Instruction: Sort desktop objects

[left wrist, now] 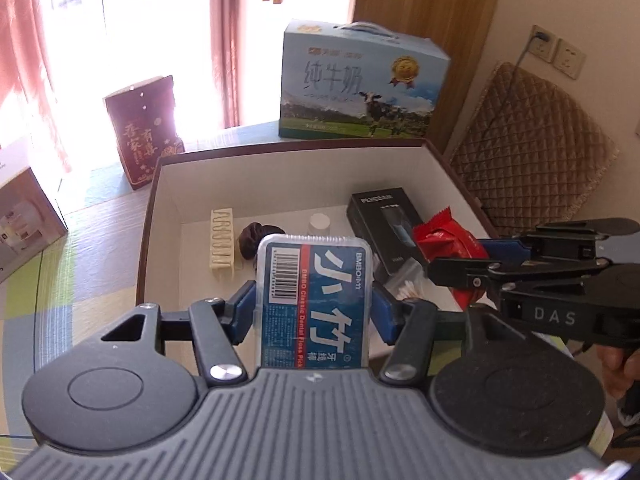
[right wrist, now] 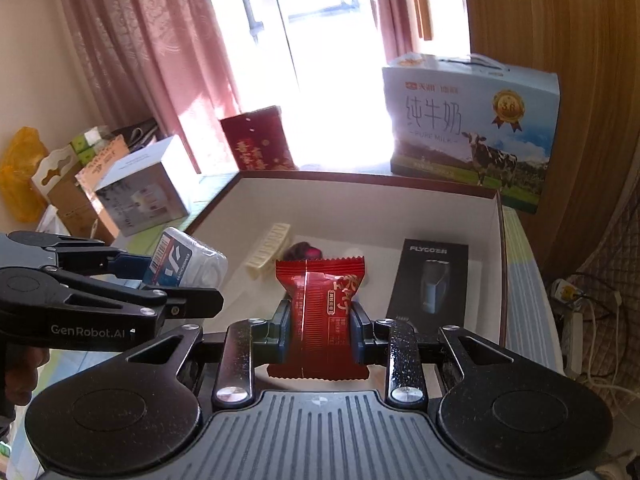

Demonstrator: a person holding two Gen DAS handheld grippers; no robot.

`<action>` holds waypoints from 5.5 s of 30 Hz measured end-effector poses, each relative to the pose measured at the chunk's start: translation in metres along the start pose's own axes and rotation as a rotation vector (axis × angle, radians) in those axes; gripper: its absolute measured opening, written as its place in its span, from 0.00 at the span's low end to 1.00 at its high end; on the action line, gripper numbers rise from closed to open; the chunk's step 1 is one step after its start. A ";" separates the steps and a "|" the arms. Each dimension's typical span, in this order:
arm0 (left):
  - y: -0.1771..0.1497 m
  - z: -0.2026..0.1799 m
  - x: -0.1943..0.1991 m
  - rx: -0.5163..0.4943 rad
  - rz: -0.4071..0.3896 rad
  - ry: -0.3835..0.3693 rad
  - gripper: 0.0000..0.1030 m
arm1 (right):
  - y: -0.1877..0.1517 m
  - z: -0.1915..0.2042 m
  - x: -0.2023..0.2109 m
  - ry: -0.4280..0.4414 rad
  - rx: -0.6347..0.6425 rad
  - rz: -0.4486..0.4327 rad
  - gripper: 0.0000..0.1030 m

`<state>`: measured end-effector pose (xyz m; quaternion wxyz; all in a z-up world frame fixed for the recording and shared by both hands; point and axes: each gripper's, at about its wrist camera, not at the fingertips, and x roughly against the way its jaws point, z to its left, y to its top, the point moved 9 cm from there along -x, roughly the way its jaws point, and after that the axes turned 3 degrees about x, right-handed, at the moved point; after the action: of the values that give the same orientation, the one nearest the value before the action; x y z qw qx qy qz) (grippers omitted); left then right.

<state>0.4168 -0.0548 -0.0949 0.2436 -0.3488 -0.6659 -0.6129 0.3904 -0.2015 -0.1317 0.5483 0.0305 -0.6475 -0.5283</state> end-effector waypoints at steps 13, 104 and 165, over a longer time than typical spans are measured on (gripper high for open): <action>0.003 0.007 -0.074 0.028 0.135 0.018 0.52 | -0.009 -0.034 -0.060 -0.019 -0.045 0.134 0.26; -0.039 0.020 0.058 -0.041 -0.070 0.227 0.99 | -0.048 0.008 0.033 -0.162 0.000 0.025 0.98; -0.169 -0.028 0.176 -0.014 -0.016 0.201 0.99 | -0.148 0.085 0.163 -0.152 -0.023 0.019 0.98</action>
<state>0.1728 -0.0540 -0.0677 0.3017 -0.2817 -0.6366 -0.6514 0.1824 -0.3122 -0.1142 0.5028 -0.0220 -0.6815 -0.5313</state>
